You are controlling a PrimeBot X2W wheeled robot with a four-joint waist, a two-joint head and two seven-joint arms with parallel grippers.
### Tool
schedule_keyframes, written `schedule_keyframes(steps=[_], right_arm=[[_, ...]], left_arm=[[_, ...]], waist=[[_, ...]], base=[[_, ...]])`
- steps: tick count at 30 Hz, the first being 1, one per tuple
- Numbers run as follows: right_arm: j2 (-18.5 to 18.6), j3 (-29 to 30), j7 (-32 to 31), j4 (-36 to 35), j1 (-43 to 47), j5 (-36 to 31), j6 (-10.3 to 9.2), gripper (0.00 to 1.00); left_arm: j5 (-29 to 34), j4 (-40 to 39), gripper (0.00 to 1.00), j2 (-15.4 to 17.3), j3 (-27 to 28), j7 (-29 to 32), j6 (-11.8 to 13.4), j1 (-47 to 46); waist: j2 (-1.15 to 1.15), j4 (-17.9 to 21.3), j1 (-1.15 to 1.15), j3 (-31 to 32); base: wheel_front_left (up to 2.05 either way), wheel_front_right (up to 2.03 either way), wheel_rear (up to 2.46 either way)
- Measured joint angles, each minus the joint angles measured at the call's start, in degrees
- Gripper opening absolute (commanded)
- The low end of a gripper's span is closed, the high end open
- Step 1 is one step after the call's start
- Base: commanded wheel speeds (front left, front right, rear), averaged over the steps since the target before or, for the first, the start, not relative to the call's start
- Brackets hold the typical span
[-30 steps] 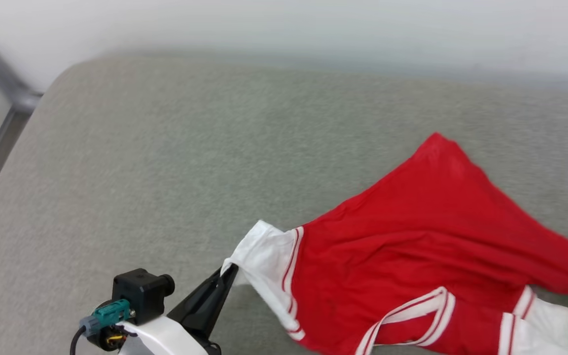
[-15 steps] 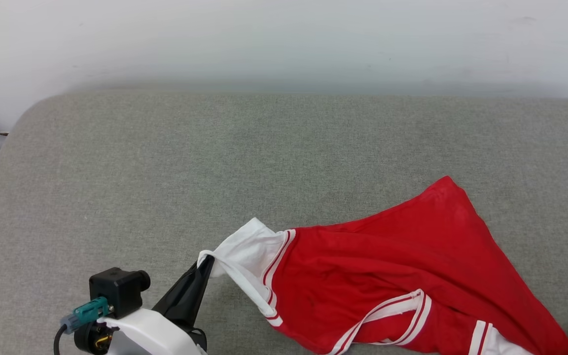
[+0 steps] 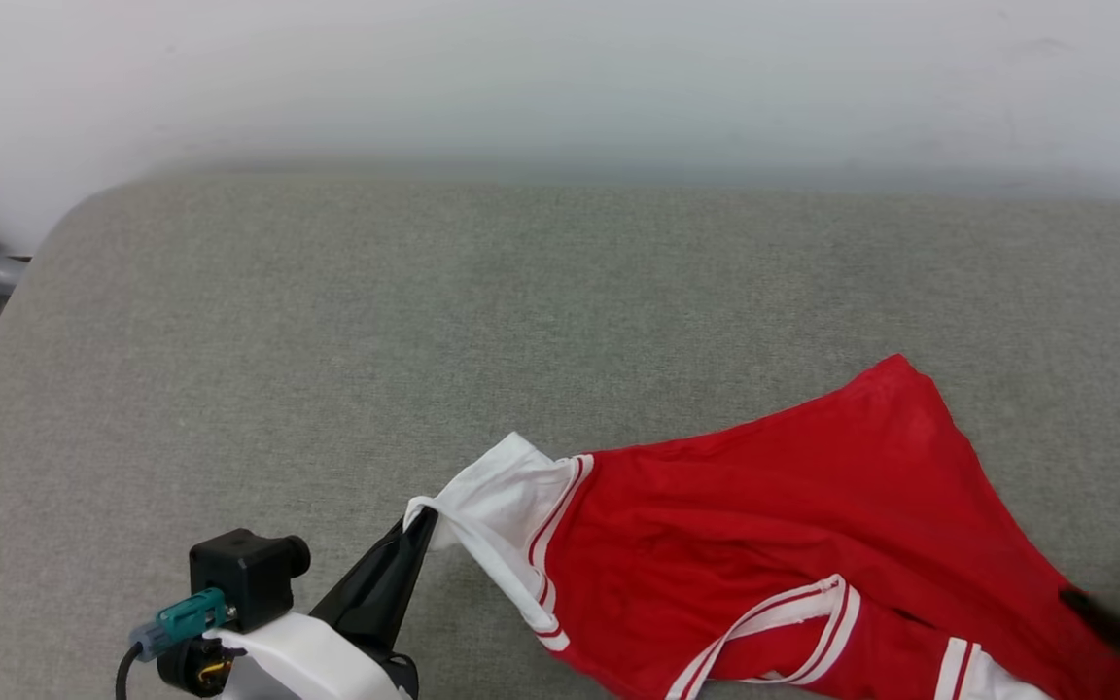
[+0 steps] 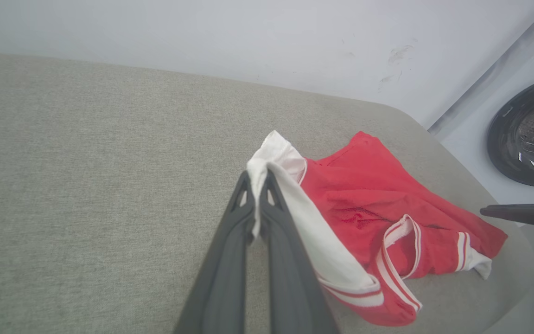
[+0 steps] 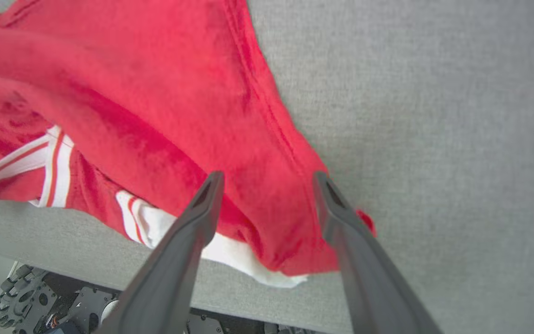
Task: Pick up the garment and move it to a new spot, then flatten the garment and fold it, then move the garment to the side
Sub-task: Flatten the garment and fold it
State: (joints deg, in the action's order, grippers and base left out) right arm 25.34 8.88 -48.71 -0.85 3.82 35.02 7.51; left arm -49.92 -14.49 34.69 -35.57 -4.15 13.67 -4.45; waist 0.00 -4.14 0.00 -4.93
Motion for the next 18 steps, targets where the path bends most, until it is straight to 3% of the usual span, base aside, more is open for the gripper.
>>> schedule_keyframes(steps=[9,18], right_arm=[[2.6,-3.2,-5.2,-4.4,-13.8,-0.5,0.00,1.00],[2.3,-6.3,-9.7,5.8,-27.2,-6.5,0.00,1.00]], left_arm=[[2.1,-3.6,0.00,0.3,-1.0,1.0,-0.1,-2.8],[3.9,-3.4,0.00,-2.3,-3.4,1.5,-1.8,-6.7]], waist=[[0.00,-3.2,0.01,-3.6],[0.00,-9.8,0.01,-9.9]], base=[[0.00,0.00,0.00],[0.00,0.00,0.00]])
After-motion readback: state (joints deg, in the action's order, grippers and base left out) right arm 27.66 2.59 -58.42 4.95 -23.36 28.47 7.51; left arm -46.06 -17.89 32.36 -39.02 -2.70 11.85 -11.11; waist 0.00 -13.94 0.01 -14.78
